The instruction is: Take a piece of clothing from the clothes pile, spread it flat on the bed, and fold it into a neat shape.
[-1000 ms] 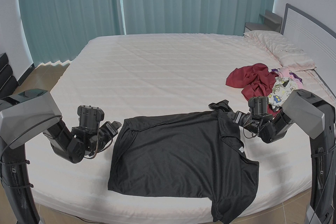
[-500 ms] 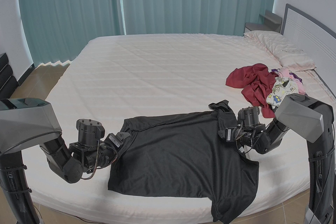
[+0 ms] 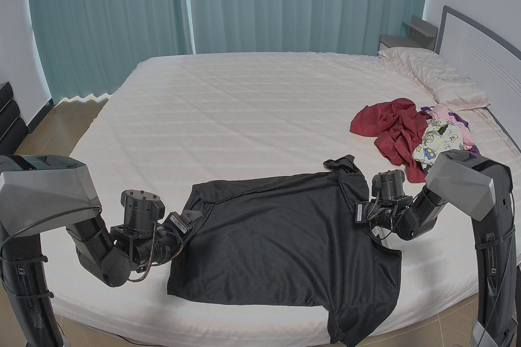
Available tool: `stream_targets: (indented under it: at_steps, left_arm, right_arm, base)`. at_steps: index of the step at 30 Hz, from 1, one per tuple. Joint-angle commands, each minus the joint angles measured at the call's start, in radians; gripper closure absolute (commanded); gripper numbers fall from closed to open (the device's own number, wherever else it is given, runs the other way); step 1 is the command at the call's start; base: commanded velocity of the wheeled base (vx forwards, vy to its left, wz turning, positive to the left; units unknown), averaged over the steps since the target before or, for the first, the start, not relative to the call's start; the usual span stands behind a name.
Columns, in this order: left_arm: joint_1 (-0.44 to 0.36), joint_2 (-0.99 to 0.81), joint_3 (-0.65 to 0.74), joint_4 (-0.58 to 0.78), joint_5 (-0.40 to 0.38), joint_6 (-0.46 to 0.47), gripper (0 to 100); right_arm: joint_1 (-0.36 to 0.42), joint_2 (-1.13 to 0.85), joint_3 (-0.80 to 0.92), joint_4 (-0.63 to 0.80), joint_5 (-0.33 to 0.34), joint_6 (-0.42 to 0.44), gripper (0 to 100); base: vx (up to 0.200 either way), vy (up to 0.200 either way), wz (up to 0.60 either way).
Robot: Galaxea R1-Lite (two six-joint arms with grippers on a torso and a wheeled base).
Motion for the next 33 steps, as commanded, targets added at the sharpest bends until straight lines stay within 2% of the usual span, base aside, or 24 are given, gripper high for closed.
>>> stream_targets:
  at_steps: [1,7,10,15,16,17,21,30,31,33]
  left_arm:
    - [0.001,0.01,0.002,0.0,0.006,0.001,0]
    - [0.003,0.013,0.005,0.0,0.008,0.001,0]
    - [0.004,0.029,0.004,0.0,0.009,0.002,0]
    - [0.004,0.034,0.002,0.0,0.009,0.002,0]
    - [0.004,0.034,0.002,0.0,0.009,0.002,0]
    - [0.004,0.036,0.004,0.0,0.009,0.001,0]
    - [0.006,0.049,0.005,0.0,0.009,0.007,0]
    - [0.006,0.068,0.008,-0.015,0.012,0.016,0]
    - [0.006,0.069,0.008,-0.015,0.012,0.016,0]
    - [0.006,0.071,0.008,-0.015,0.012,0.016,0]
  right_arm:
    - [-0.026,-0.025,-0.005,-0.001,0.006,0.012,100]
    - [-0.073,-0.072,-0.005,0.0,0.02,0.085,100]
    - [-0.125,-0.089,0.015,0.0,0.076,0.136,100]
    - [-0.136,-0.077,0.023,-0.001,0.093,0.22,100]
    - [-0.136,-0.077,0.023,-0.001,0.093,0.22,0]
    - [-0.136,-0.078,0.021,-0.001,0.127,0.243,0]
    - [-0.133,-0.086,0.021,-0.001,0.164,0.248,0]
    - [-0.119,-0.06,0.008,0.002,0.162,0.26,0]
    - [-0.119,-0.052,0.006,0.003,0.158,0.259,100]
    - [-0.119,-0.039,-0.006,0.013,0.152,0.257,100]
  base:
    - [0.0,0.0,0.0]
    - [0.0,0.0,0.0]
    - [0.0,0.0,0.0]
    - [0.0,0.0,0.0]
    - [0.0,0.0,0.0]
    - [0.0,0.0,0.0]
    - [0.0,0.0,0.0]
    - [0.0,0.0,0.0]
    - [0.0,0.0,0.0]
    - [0.0,0.0,0.0]
